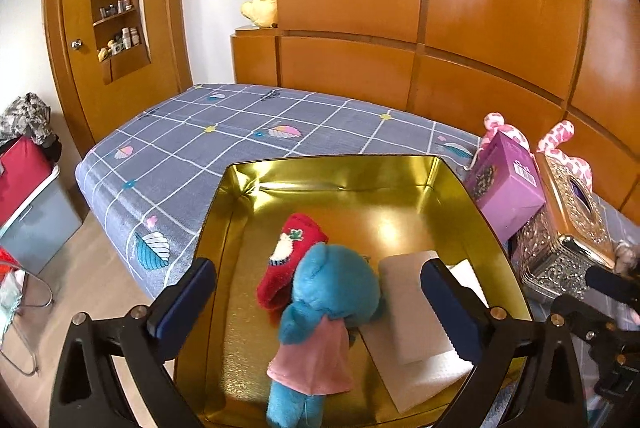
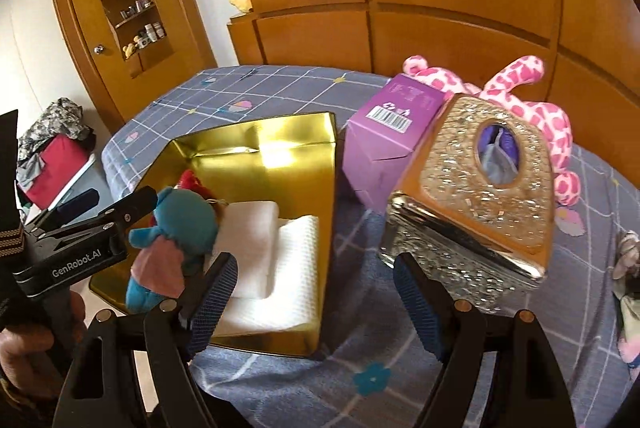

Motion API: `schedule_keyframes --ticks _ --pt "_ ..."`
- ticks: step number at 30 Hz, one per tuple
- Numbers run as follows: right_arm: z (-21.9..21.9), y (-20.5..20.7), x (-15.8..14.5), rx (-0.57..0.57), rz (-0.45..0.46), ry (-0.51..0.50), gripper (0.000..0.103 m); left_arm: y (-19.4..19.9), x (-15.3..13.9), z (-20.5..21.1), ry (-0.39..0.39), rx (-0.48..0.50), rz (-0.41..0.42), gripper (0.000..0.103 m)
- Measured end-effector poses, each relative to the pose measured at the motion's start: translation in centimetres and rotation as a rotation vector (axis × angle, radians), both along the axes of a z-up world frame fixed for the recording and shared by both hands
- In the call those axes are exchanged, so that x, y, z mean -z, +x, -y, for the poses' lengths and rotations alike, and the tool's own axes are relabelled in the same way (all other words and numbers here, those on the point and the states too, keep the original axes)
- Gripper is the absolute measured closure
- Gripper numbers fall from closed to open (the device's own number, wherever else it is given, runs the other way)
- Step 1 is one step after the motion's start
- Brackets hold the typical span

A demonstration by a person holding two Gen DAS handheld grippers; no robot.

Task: Organize soft objects
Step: 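Release the doll into the gold box with the left tool while the right tool drops the sponge inside, then move both tools back toward the remaining pile of soft items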

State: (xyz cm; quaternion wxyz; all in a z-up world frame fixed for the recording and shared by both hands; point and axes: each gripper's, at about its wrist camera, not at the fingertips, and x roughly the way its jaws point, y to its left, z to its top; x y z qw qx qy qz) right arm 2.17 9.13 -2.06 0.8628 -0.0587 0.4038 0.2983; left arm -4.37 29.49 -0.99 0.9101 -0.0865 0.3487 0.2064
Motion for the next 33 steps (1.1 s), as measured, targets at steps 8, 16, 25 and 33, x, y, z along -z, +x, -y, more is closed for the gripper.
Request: schedule_keyframes --ticks 8,16,25,33 --pt "2.1 0.0 -0.6 0.057 0.043 -0.009 0.021 0.2 0.0 1.2 0.011 0.035 -0.011 0.0" --pt "6.4 0.9 -1.2 0.154 0.059 -0.014 0.021 0.1 -0.4 2.2 0.034 0.072 0.004 0.0" --pt "15.8 3.3 -2.3 0.349 0.081 -0.044 0.021 -0.4 -0.8 5.5 0.052 0.24 0.055 0.0" --pt "29.9 4.7 -3.1 0.665 0.064 -0.037 0.021 0.2 -1.6 10.9 0.01 0.468 0.08 0.0"
